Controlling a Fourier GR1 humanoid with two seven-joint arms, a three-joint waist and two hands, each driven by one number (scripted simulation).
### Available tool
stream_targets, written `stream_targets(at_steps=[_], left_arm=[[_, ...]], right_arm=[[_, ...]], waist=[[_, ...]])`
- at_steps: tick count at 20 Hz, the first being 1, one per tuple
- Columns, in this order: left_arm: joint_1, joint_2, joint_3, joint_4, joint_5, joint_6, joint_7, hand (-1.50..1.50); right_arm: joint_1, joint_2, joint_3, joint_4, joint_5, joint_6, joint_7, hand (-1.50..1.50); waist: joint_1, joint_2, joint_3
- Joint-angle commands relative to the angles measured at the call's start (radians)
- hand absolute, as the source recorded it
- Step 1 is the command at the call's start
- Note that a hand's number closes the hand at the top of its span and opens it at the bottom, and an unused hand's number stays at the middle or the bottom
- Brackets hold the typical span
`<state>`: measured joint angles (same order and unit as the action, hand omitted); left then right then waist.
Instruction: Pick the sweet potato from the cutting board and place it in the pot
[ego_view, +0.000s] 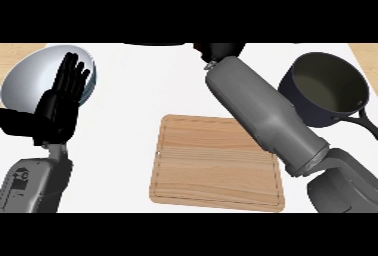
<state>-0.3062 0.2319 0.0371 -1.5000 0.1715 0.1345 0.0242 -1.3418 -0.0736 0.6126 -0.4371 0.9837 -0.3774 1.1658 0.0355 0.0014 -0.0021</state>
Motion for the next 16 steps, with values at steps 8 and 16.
stream_targets(at_steps=[8,16], left_arm=[[0.026,0.035,0.054,0.017,0.02,-0.01,0.004,0.0],[0.069,0.03,0.072,0.003,0.02,0.007,-0.002,0.0]], right_arm=[[-0.009,-0.089,-0.074,0.015,0.126,-0.071,0.305,1.5],[0.201,-0.221,-0.135,-0.124,0.133,-0.106,0.212,1.5]], waist=[[-0.072,-0.019,0.002],[-0.114,-0.032,0.002]])
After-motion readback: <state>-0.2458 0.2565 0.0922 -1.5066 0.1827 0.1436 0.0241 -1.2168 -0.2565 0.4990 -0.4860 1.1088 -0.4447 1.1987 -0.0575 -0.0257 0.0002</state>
